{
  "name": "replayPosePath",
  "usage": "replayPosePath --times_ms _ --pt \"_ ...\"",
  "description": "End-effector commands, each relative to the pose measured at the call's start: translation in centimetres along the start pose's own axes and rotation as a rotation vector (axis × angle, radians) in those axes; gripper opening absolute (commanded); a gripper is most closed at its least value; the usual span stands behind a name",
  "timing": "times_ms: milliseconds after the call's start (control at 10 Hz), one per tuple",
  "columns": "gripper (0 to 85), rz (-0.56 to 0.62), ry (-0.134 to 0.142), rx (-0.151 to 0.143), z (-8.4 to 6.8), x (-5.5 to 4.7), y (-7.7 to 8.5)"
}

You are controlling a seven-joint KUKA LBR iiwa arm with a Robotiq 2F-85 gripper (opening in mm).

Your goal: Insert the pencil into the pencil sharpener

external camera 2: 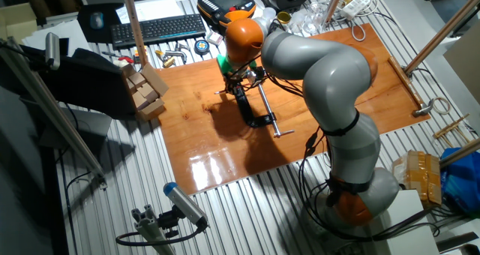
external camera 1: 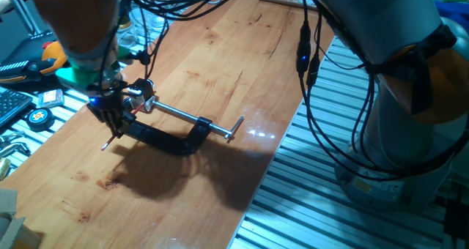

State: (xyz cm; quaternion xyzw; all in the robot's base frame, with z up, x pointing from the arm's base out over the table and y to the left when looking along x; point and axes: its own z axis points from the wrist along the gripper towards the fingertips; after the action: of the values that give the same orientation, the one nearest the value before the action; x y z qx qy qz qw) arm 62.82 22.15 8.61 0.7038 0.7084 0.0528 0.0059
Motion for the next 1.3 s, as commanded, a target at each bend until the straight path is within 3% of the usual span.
replayPosePath --times_ms 0,700,1200 --pt "0.0 0.000 0.001 0.000 0.1 0.2 0.3" --pt "0.0 -0.023 0.004 -0.008 1.2 0.6 2.0" --pt "0.0 -0.024 0.013 0.001 1.0 0.9 2.1"
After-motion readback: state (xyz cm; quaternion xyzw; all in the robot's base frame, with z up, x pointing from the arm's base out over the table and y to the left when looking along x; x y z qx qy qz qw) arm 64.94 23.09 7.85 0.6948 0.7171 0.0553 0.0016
